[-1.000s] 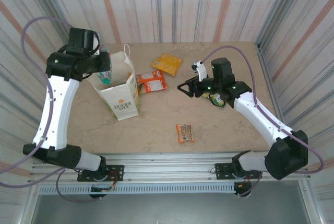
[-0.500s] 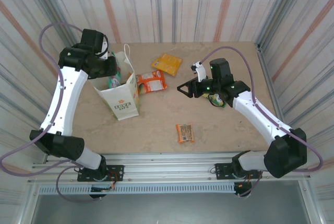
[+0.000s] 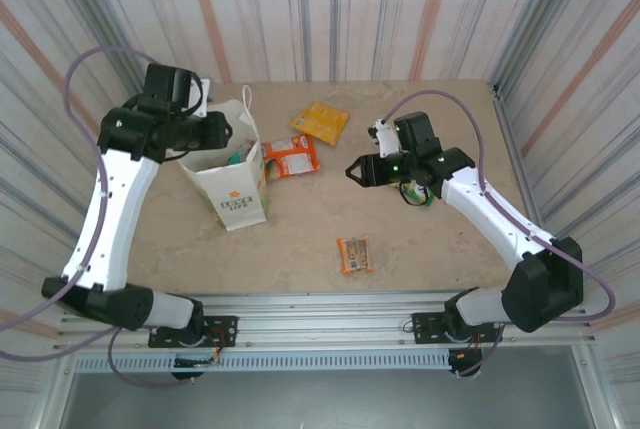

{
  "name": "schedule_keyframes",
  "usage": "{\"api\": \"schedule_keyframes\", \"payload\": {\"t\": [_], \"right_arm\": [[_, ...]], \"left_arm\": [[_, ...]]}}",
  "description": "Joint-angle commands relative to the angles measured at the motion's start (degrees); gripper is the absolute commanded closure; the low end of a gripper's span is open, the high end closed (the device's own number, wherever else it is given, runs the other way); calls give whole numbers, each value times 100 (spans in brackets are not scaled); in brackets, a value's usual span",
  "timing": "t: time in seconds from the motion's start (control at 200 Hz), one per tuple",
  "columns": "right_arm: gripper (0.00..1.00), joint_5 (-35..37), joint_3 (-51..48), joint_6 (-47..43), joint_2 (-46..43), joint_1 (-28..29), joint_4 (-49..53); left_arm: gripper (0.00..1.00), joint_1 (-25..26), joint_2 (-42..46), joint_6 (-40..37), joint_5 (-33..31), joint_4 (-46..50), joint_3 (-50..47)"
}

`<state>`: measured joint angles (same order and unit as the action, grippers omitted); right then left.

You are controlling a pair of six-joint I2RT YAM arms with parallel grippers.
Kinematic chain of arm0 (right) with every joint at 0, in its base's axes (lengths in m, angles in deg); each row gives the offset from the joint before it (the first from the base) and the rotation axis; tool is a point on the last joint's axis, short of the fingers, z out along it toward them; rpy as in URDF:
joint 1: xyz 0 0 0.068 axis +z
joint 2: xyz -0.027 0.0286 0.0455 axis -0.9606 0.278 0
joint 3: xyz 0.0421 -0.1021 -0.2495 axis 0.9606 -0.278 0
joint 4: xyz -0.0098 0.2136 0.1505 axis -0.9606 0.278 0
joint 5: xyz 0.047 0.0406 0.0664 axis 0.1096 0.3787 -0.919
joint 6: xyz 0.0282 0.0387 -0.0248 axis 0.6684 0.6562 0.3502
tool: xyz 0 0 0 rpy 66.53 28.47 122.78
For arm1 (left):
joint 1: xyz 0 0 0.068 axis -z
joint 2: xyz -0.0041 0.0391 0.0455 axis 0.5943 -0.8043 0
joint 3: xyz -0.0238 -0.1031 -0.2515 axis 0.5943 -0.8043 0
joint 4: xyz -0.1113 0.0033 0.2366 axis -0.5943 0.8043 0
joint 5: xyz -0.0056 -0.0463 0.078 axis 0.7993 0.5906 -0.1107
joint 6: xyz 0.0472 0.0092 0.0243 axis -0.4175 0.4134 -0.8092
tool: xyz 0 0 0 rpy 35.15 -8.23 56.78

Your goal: Place the snacks into the paper bag

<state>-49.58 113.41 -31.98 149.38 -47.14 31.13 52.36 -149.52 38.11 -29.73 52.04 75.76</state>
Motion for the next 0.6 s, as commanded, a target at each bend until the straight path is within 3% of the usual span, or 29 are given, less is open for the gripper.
{"api": "schedule_keyframes", "payload": {"t": [0.0,0.135,0.376,0.596], "right_arm": [[35,626,71,520,225,269,1048],[38,893,-218,1058,453,616,1570],[38,1307,-944,2106,552,1279,1678],[44,1140,-1519,2297,747,1345,1170]], "left_arm": [[53,186,585,-391,566,-614,-676],[52,494,1209,-657,1326,-1249,-1689],[52,1240,1511,-844,1231,-1107,-2347],[52,1684,1409,-718,1186,-1206,-2587]]}}
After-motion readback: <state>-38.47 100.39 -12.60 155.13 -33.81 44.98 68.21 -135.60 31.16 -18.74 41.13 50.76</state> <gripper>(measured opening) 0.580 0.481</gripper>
